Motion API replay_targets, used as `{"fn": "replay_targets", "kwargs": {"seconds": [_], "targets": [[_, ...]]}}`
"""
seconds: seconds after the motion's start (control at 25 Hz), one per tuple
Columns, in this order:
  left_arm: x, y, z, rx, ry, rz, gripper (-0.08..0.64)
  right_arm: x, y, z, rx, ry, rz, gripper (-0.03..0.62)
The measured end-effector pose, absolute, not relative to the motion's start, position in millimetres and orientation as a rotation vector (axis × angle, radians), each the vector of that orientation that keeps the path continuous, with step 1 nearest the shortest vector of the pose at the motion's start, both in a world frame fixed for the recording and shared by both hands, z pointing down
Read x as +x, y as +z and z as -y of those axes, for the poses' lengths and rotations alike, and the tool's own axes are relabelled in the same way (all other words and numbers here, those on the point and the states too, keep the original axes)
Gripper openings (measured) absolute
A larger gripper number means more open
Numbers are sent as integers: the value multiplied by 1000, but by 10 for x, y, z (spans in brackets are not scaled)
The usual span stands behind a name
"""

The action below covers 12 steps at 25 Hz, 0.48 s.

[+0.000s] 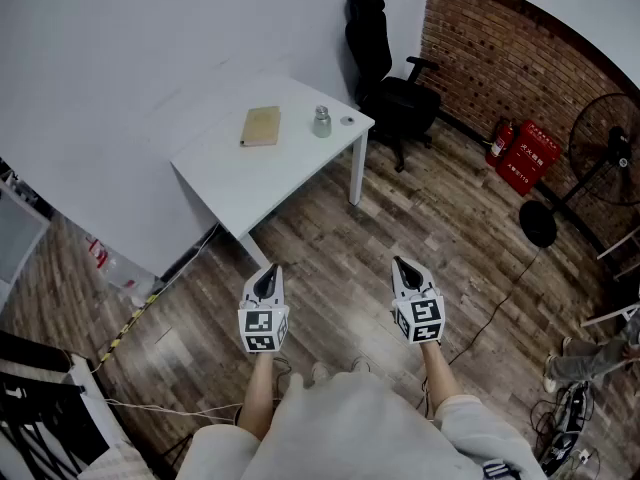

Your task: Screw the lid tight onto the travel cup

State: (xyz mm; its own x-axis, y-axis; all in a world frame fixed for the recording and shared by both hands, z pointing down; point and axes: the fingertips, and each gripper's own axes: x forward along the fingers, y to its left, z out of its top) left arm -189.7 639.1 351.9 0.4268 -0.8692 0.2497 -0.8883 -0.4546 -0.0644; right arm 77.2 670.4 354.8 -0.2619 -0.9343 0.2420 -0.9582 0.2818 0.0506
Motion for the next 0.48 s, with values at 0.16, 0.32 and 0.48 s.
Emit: {"fn": "replay_targets", "kwargs": {"seconds": [0.16, 0.32, 0.48], "targets": [[-1896, 3514, -6382, 2588, 377, 1601, 8, 776, 3556, -6703, 1751, 156, 2327, -2], [-1835, 3513, -6405, 2587, 374, 1604, 8, 824, 3565, -6728, 1743, 160, 2330, -2], [-1781, 3511, -6431, 2586, 378, 1604, 8, 886, 3559, -6742, 1754, 160, 2337, -2]]}}
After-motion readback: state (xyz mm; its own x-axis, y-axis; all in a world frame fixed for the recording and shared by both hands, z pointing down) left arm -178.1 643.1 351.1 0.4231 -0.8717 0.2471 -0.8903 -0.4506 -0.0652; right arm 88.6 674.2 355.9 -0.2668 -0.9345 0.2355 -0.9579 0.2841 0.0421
